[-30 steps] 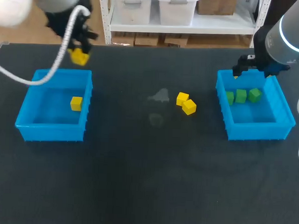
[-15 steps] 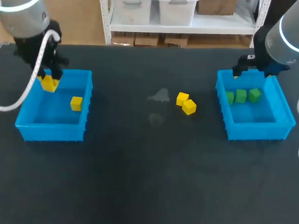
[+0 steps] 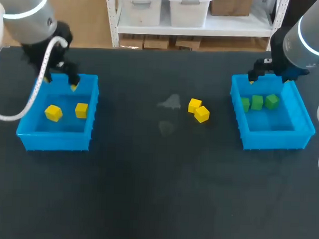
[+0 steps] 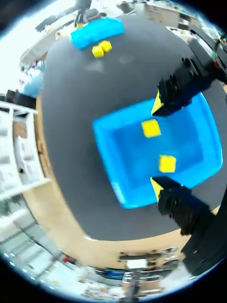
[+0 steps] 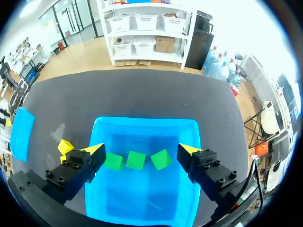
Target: Put the green cubes in the right bin and the yellow cubes in the left bin.
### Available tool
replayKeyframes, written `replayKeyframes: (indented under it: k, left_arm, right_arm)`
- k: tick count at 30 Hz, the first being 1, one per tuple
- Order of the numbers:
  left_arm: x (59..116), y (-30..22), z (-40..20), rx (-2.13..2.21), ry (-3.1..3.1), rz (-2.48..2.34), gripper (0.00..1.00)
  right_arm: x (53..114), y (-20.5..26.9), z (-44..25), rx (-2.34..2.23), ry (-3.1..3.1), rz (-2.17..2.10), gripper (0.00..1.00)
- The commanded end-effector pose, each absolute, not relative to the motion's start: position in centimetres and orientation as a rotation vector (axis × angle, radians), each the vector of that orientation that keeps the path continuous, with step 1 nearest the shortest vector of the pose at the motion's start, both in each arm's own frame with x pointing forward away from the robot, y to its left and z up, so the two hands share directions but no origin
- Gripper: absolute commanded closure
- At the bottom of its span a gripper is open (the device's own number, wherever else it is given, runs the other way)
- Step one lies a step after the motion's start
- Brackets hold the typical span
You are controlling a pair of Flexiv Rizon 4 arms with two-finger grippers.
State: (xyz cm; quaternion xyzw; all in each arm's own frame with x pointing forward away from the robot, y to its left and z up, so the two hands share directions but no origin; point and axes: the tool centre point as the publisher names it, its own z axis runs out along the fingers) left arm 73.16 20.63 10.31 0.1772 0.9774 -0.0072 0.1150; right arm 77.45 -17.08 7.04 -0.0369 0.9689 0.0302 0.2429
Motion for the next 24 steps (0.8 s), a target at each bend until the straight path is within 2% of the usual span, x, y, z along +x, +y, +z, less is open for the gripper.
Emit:
replayKeyframes:
  k: [1,9,24]
  left_arm:
    - [75.2,17.1,13.3,0.718,2.785,-0.053,0.00]
    - [77.2,8.7,15.6,1.176,2.605,-0.120,0.00]
    - [77.0,-2.6,11.9,1.869,2.277,-0.122,0.00]
  right_arm:
    - [77.3,-17.1,7.0,-0.099,2.644,0.080,0.00]
    - [77.3,-17.1,7.0,-0.099,2.644,0.080,0.00]
    - [77.3,-17.1,7.0,-0.099,2.644,0.080,0.00]
